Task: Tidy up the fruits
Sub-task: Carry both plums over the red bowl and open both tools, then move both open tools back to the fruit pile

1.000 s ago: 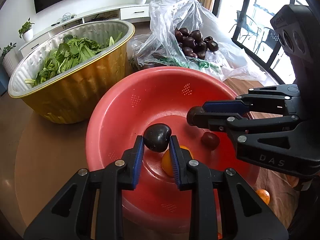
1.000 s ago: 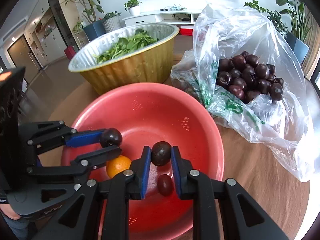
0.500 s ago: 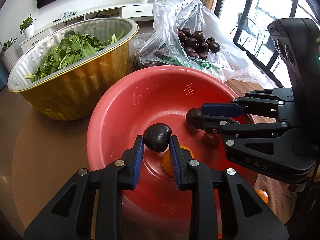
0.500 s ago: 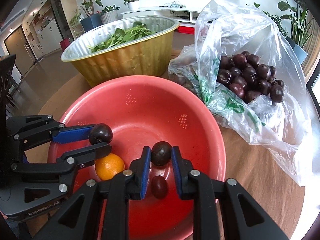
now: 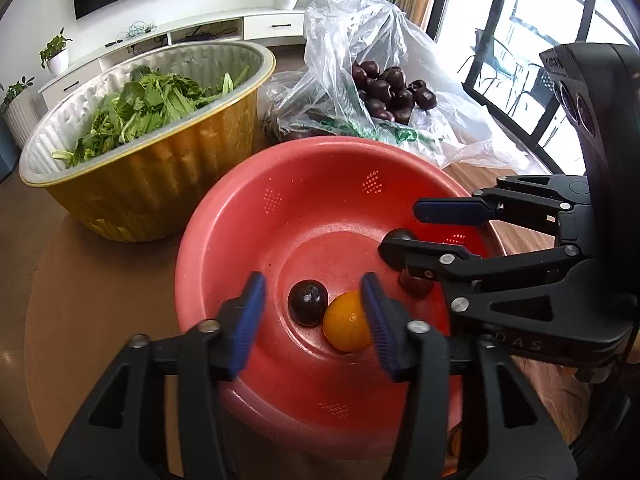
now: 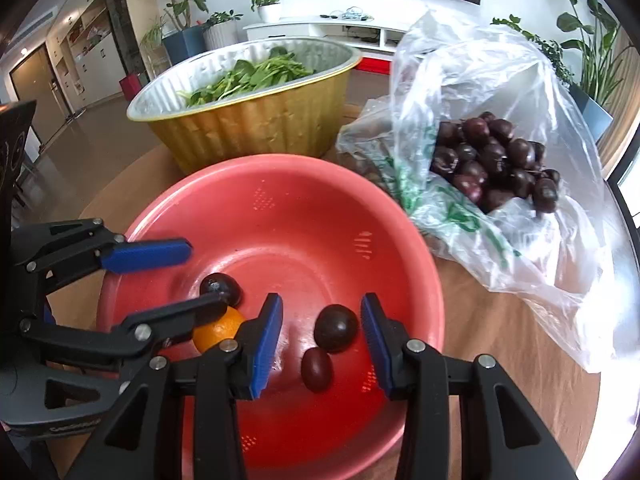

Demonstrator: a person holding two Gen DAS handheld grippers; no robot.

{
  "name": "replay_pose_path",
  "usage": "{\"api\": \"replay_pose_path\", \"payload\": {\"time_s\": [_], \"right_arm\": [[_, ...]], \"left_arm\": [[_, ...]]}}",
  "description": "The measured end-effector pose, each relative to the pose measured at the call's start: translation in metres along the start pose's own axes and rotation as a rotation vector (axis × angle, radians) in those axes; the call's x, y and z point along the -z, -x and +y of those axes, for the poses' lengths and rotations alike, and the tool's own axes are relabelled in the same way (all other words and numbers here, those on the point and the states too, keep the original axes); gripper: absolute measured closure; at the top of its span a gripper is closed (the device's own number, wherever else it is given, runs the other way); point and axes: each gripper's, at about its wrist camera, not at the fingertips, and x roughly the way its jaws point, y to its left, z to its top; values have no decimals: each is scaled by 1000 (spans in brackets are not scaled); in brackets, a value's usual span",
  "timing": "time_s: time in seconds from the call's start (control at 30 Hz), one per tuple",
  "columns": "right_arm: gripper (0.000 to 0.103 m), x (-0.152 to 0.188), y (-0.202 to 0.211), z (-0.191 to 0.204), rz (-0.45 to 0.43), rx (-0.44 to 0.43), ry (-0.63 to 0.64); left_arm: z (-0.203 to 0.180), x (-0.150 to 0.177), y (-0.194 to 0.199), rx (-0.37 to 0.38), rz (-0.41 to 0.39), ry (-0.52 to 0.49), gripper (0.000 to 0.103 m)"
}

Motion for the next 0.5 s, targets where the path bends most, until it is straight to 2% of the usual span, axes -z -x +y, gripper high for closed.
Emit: {"api": "replay_pose_path", "payload": {"time_s": [0.07, 0.27, 0.3, 0.37, 0.5], "right_arm": [[59, 2, 8, -3, -11, -14, -10], [56, 15, 47, -8, -80, -35, -29], [52, 20, 59, -9, -100, -48, -38], [46, 30, 77, -11, -129, -74, -58], [32, 64, 109, -12, -166, -123, -82]], "left_arm": [[0, -1, 5, 2, -13, 7, 38], [3, 1, 17, 16, -33, 35, 37], [3, 1, 20, 22, -37, 41, 35], [2, 3, 25, 26, -50, 47, 19], [-7, 11, 44, 57, -85, 47, 17]]}}
